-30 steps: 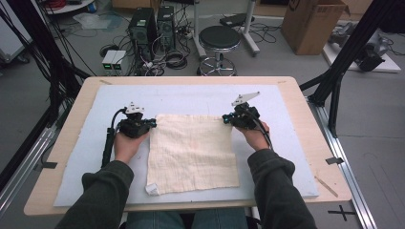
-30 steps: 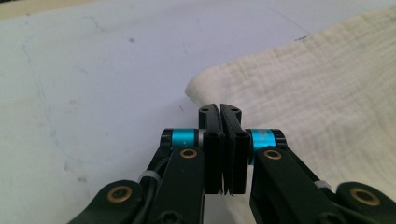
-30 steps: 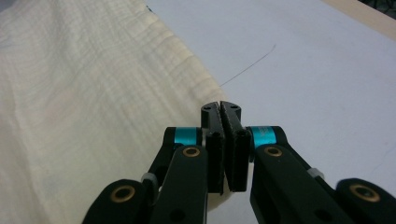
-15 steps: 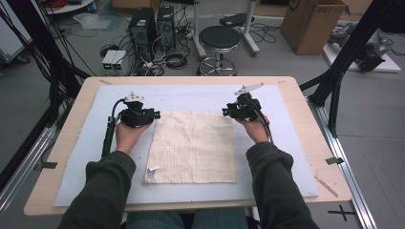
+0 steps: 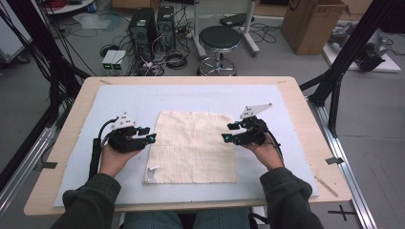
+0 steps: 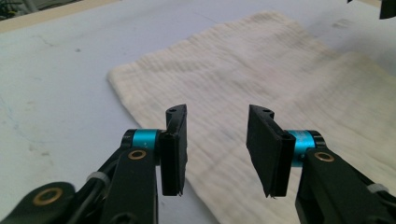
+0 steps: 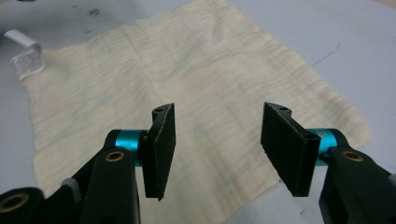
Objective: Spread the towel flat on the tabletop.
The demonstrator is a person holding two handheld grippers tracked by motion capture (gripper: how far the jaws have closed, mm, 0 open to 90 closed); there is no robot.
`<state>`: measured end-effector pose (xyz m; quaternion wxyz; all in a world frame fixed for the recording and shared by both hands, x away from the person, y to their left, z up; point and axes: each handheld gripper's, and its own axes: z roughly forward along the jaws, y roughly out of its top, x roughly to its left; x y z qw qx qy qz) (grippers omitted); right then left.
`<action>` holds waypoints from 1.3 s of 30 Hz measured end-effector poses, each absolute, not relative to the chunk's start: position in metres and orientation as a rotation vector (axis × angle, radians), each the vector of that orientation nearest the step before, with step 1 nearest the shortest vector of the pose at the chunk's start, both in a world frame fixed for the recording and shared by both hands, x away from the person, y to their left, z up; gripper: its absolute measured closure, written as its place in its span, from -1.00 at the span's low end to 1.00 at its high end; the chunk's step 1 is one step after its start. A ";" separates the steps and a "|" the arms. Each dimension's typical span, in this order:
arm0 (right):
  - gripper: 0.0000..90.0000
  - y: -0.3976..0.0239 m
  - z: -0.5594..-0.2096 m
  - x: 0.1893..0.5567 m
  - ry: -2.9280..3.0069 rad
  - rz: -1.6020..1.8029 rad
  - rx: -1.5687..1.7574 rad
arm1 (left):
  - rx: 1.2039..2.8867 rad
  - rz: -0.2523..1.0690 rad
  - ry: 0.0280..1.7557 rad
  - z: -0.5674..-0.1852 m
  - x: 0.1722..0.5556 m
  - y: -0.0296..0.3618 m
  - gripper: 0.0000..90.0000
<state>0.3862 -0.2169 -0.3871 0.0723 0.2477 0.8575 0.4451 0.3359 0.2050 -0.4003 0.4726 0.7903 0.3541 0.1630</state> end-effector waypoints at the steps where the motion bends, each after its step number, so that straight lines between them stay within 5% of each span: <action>1: -0.01 -0.219 -0.389 0.380 2.575 1.362 0.734 | 1.947 0.397 0.854 -0.402 0.330 0.205 0.27; 22: 0.09 -0.215 -0.439 0.326 2.779 1.154 0.572 | 2.186 0.203 0.654 -0.442 0.284 0.190 0.19; 30: 0.39 -0.216 -0.440 0.327 2.756 1.135 0.561 | 2.185 0.238 0.641 -0.443 0.280 0.191 0.76; 39: 0.91 -0.221 -0.442 0.335 2.779 1.201 0.562 | 2.176 0.215 0.642 -0.444 0.280 0.191 0.95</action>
